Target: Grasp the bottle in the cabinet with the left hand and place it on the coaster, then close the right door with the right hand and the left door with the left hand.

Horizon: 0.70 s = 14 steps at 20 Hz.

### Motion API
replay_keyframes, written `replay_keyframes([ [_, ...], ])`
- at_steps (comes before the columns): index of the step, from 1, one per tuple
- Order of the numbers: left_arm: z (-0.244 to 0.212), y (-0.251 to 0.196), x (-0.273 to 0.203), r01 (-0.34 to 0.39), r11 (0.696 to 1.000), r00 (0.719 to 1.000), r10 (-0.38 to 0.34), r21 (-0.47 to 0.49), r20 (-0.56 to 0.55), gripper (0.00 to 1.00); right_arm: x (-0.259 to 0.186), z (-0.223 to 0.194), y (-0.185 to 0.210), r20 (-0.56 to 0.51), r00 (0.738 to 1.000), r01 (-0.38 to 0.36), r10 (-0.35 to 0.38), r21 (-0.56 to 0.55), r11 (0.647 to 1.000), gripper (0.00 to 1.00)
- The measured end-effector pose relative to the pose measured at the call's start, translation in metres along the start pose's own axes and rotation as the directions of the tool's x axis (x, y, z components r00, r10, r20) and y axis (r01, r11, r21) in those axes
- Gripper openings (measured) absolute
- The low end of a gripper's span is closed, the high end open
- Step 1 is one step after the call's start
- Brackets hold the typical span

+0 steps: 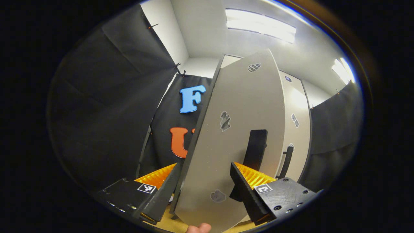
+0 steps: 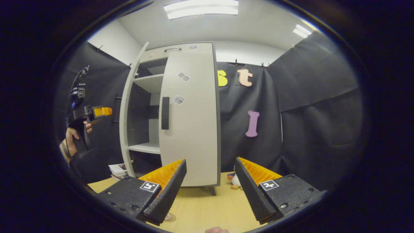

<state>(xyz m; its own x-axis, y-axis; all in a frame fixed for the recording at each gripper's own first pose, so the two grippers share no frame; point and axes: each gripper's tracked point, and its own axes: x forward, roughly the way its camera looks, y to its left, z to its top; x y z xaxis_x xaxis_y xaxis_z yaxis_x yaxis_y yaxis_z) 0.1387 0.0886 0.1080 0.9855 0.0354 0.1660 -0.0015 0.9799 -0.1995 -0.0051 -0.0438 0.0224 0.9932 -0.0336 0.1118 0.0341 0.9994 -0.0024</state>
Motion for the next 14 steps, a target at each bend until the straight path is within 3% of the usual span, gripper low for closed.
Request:
replay_keyframes([
  [2, -0.002, -0.007, -0.004, 0.013, 1.000, 1.000, -0.013, 0.015, 0.000, 0.90, -0.002, 0.000, -0.002, -0.001, 1.000, 0.002, -0.002, 0.009, 1.000, 0.94],
  [3, -0.002, -0.009, -0.006, 0.015, 1.000, 1.000, -0.015, 0.021, -0.003, 0.99, -0.001, -0.002, -0.002, -0.004, 1.000, 0.002, -0.002, 0.013, 1.000, 0.94],
  [4, -0.002, -0.009, -0.008, 0.017, 1.000, 1.000, -0.016, 0.027, -0.009, 0.99, -0.001, -0.003, -0.002, -0.007, 1.000, 0.001, -0.001, 0.015, 1.000, 0.98],
  [10, 0.003, -0.010, -0.038, 0.027, 0.996, 1.000, -0.025, 0.087, -0.018, 0.95, 0.009, -0.015, 0.004, -0.040, 0.999, -0.027, 0.028, 0.009, 1.000, 0.98],
  [11, 0.001, -0.011, -0.044, 0.031, 0.995, 0.999, -0.028, 0.099, -0.025, 0.95, 0.011, -0.015, 0.006, -0.044, 0.998, -0.034, 0.035, 0.011, 0.999, 0.94],
  [13, -0.005, -0.014, -0.057, 0.037, 0.990, 0.999, -0.031, 0.134, -0.044, 0.95, 0.015, -0.017, 0.009, -0.047, 0.998, -0.045, 0.046, 0.014, 0.999, 0.98],
  [14, -0.009, -0.014, -0.061, 0.036, 0.989, 0.998, -0.029, 0.147, -0.048, 0.99, 0.017, -0.018, 0.010, -0.050, 0.998, -0.049, 0.049, 0.012, 0.999, 0.94],
])
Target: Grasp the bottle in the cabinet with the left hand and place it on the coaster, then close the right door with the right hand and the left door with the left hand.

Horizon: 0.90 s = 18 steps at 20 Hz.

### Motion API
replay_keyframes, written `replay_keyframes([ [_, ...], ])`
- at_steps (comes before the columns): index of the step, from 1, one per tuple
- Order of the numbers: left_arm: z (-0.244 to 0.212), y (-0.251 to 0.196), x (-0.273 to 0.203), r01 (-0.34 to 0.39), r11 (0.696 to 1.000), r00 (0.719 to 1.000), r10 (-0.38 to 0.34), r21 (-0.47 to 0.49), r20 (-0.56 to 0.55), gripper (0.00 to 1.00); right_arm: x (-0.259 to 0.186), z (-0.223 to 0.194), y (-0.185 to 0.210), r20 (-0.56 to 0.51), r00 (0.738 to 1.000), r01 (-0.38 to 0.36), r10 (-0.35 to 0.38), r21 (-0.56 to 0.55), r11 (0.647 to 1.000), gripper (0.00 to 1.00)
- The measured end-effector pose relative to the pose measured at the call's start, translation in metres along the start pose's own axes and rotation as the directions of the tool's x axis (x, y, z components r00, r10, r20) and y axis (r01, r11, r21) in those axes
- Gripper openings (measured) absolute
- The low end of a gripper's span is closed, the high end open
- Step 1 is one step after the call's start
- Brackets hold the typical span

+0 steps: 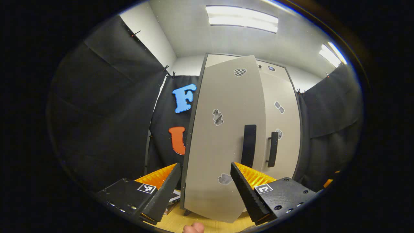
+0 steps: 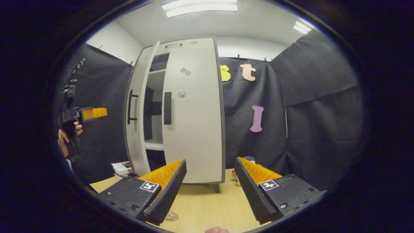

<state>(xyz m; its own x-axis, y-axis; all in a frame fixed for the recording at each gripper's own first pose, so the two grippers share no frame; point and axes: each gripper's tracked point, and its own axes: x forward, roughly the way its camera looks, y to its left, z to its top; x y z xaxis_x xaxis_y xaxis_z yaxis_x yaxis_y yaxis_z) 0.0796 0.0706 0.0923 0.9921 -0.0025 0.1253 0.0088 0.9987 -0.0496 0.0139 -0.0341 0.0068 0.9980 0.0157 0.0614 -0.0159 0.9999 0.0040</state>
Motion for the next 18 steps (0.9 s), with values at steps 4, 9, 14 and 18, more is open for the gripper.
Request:
replay_keyframes([
  [4, -0.032, -0.011, -0.025, -0.014, 1.000, 0.999, 0.015, 0.025, -0.044, 0.99, 0.008, -0.006, 0.007, -0.014, 1.000, -0.014, 0.015, 0.014, 1.000, 0.98],
  [9, -0.070, -0.040, -0.060, -0.021, 0.999, 0.998, 0.023, 0.039, -0.057, 0.95, 0.013, -0.020, 0.012, -0.037, 0.999, -0.020, 0.021, 0.032, 0.999, 0.98],
  [14, -0.099, -0.064, -0.077, -0.004, 1.000, 0.994, 0.005, 0.010, -0.110, 0.95, 0.014, -0.027, 0.008, -0.044, 0.999, -0.001, 0.001, 0.008, 1.000, 0.98],
  [18, -0.106, -0.069, -0.079, 0.002, 0.999, 0.992, 0.004, 0.045, -0.125, 0.95, 0.013, -0.035, 0.008, -0.058, 0.998, 0.001, -0.001, 0.006, 1.000, 0.98],
])
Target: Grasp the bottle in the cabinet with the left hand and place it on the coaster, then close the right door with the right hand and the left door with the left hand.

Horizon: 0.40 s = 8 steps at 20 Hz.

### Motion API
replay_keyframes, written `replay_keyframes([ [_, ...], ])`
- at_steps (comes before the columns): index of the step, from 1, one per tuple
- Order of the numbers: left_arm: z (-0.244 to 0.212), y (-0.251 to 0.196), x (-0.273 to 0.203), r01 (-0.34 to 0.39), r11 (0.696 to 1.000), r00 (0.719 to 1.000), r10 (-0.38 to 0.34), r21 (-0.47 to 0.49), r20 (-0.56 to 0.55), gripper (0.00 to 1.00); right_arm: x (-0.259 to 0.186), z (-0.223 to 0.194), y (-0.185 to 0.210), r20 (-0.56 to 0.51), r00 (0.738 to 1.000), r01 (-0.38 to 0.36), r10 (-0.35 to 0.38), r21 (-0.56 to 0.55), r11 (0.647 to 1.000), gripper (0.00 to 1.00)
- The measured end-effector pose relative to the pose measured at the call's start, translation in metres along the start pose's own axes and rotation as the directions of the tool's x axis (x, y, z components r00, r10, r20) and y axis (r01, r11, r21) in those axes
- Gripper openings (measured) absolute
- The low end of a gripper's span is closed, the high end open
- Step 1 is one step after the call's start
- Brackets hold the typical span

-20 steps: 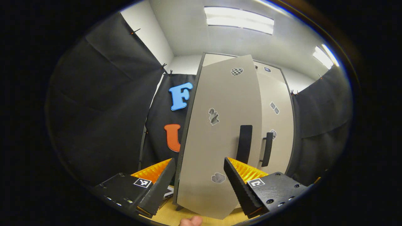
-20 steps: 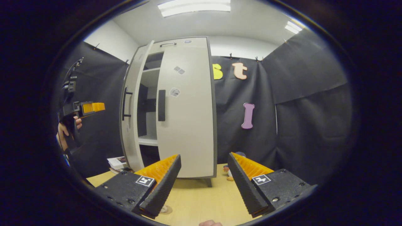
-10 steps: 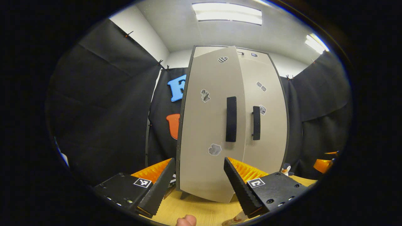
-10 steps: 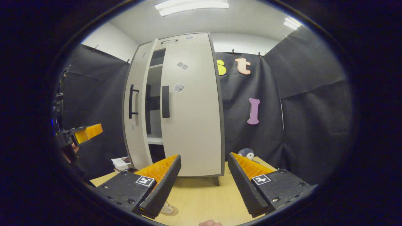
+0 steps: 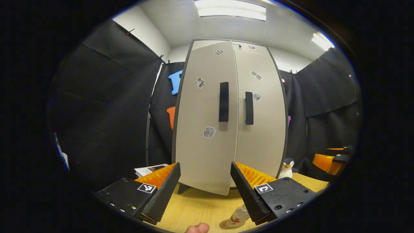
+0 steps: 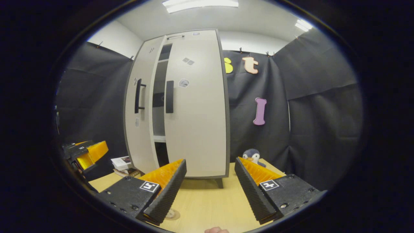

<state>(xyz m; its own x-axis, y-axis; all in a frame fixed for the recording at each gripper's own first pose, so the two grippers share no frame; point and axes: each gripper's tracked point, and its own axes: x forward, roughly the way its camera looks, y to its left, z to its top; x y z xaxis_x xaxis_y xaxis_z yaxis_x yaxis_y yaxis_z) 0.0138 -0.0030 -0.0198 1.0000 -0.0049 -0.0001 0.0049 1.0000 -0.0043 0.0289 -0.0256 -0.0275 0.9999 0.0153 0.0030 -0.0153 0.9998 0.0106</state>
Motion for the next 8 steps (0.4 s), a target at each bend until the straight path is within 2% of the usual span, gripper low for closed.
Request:
replay_keyframes([
  [8, 0.012, -0.014, 0.002, 0.033, 0.999, 0.999, -0.033, 0.004, 0.022, 0.95, 0.002, 0.007, -0.003, 0.023, 1.000, 0.003, -0.004, 0.011, 1.000, 0.98],
])
